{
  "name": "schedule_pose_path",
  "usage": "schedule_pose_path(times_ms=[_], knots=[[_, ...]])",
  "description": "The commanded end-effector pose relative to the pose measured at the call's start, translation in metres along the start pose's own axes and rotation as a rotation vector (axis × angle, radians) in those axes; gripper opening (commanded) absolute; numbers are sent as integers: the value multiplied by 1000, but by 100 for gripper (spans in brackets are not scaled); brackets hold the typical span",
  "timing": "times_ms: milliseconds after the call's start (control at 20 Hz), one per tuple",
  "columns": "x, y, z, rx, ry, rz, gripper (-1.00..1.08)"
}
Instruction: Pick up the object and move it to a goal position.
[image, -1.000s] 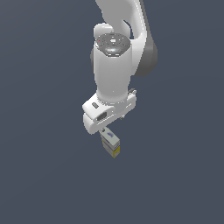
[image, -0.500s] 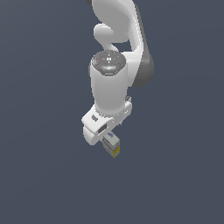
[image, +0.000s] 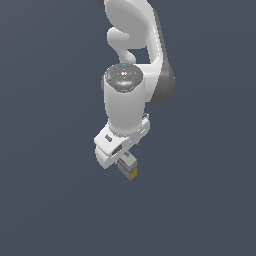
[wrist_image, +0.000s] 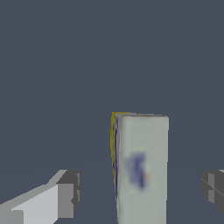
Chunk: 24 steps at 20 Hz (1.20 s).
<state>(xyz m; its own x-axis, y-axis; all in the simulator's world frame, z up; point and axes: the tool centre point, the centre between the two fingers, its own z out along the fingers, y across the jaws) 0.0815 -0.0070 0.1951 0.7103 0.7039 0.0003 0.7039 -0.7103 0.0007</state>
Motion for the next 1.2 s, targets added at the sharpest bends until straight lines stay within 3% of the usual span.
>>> schedule_pose_path(times_ms=[0,300,650,700,1150], knots=[[0,0,10,1,-1,-1,100],[-1,-1,38,1,0,-3,100],[0,0,43,1,0,-4,100],[0,0,43,1,0,-4,-100],[0,0,43,1,0,-4,-100]])
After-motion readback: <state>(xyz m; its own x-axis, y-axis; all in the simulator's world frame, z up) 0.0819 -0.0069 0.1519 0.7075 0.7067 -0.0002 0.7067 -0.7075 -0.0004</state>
